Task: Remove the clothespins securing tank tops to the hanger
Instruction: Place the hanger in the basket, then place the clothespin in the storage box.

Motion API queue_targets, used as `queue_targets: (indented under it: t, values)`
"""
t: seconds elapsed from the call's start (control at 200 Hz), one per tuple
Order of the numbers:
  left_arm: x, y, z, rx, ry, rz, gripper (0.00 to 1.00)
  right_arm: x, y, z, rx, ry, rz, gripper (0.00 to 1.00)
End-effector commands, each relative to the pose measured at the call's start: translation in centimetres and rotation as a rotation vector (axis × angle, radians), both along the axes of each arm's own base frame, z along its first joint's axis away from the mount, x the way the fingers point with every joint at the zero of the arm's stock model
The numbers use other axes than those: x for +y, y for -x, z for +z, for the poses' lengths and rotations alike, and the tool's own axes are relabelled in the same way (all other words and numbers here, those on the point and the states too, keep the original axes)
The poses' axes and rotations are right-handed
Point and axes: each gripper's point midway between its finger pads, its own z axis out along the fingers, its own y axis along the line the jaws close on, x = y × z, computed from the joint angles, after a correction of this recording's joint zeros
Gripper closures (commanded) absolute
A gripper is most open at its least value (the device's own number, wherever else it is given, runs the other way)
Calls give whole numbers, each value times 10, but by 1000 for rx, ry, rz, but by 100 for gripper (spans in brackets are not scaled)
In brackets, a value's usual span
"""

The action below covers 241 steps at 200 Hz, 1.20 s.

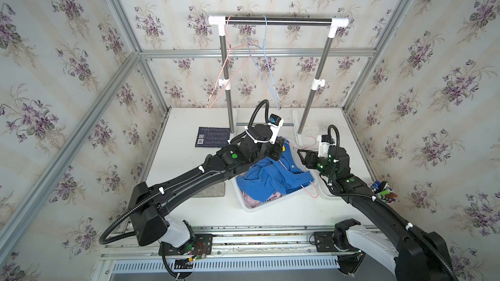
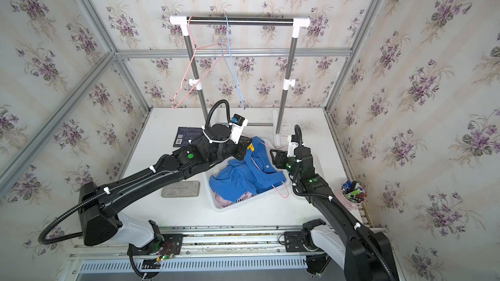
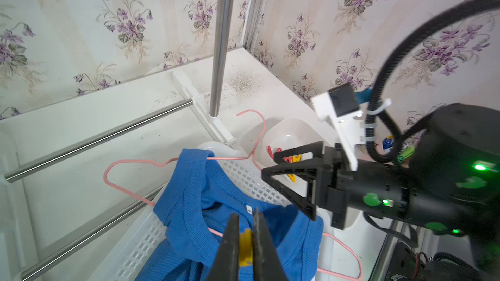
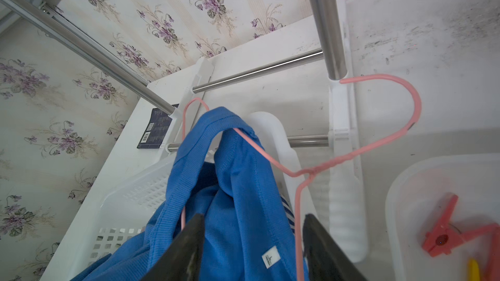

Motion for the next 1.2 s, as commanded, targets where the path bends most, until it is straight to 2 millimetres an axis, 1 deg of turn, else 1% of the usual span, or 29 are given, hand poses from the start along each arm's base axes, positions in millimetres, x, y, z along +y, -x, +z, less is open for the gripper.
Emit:
queue_targets:
  t: [0.0,0.125,0.265,0.345,0.425,0.48,0.589,0.784,0.879,0.939,1.054,1.199]
  values:
    - [-10,3,17,-15,105,-63,100,0,12,7,-2,22,34,33]
    - [-10,3,18,1,152,-109,100,15,25,42,-134,-39,141,26]
    - [-8,3,28,46,322,-200,100,45,50,84,-329,-160,358,24]
    - [-10,10,39,36,394,-285,100,58,67,107,-420,-247,474,23]
    - [-13,19,44,12,402,-352,100,68,81,126,-481,-312,581,23]
    - [-13,23,46,-1,395,-374,100,74,88,135,-495,-343,648,23]
    - [-15,31,48,-6,399,-434,100,81,93,142,-504,-359,724,24]
    - [-24,43,51,22,419,-539,100,87,104,154,-516,-384,826,29]
    - [-27,44,51,31,423,-559,100,88,106,155,-511,-389,846,37]
    - [-27,44,53,26,428,-561,100,89,105,151,-495,-387,852,42]
    - [-31,50,55,34,442,-610,98,90,104,147,-482,-384,852,49]
    - [-32,53,56,37,448,-635,97,90,105,145,-476,-384,853,57]
